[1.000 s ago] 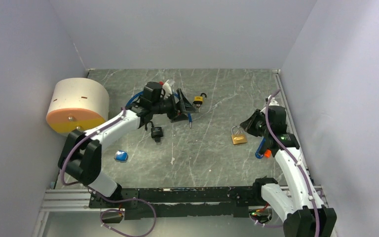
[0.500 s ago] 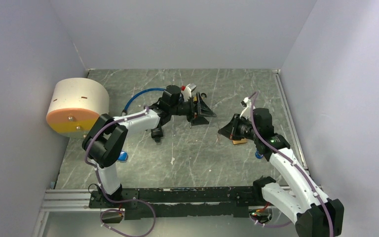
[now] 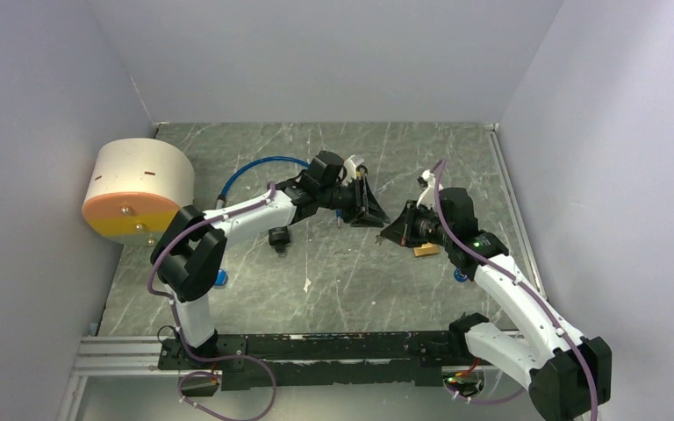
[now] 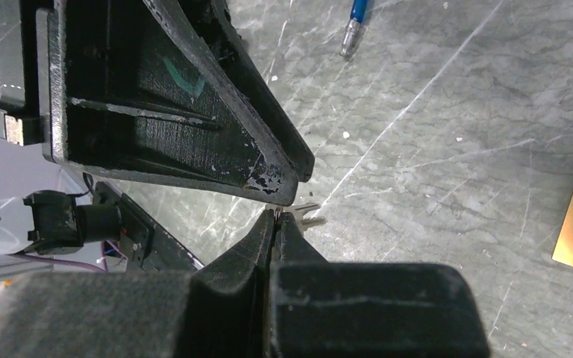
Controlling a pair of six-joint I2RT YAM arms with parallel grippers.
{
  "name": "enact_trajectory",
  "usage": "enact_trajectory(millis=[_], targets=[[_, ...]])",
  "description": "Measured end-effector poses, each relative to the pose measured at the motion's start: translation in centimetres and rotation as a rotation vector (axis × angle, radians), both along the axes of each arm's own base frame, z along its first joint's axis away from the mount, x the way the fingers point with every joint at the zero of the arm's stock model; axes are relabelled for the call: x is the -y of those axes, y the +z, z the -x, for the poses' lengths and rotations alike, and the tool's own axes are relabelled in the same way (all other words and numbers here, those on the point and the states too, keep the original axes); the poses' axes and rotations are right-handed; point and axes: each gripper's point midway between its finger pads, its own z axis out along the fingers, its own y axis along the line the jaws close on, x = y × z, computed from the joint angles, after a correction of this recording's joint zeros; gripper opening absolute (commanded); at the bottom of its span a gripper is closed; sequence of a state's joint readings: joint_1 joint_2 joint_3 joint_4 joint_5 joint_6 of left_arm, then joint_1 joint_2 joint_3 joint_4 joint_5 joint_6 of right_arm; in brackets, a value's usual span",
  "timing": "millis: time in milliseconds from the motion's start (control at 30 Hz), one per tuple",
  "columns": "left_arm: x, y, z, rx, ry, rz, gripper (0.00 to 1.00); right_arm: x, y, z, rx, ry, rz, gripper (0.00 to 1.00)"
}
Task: Unlock with the key
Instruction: Pick up the key from the center of the board.
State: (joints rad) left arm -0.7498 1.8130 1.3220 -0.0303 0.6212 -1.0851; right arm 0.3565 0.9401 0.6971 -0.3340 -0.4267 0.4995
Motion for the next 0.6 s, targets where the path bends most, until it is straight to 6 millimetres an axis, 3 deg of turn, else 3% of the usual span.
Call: enact_trajectory(millis=[67,167,300,467,600], targets=[[-0.1,-0.3,0.1,-0.010,0.000,-0.009,0.44,0.0,0.0,-0.1,0.000,-0.006,0.002,0.00],[-0.4,-1.0,0.1,-0.025,0.017,-0.040,0.63,0.1,-0.1,-0.3,-0.002,-0.018,0.005,0.00],[-1.1,-2.4,0.0,-0.064,0.055,-0.093,0.77,0.1,-0.1,-0.4,-0.004,-0.027,0.002,0.00],[-2.1,-3.9,0.8,-0.083,0.073,-0.101,0.78,-0.1,0.2,-0.4,-0.015,-0.041,-0.022,0.00],[-3.5,-3.2,1.2,0.061,0.058,-0.054,0.75,-0.7,0.4,0.1,-0.053,-0.030,-0.053,0.00]])
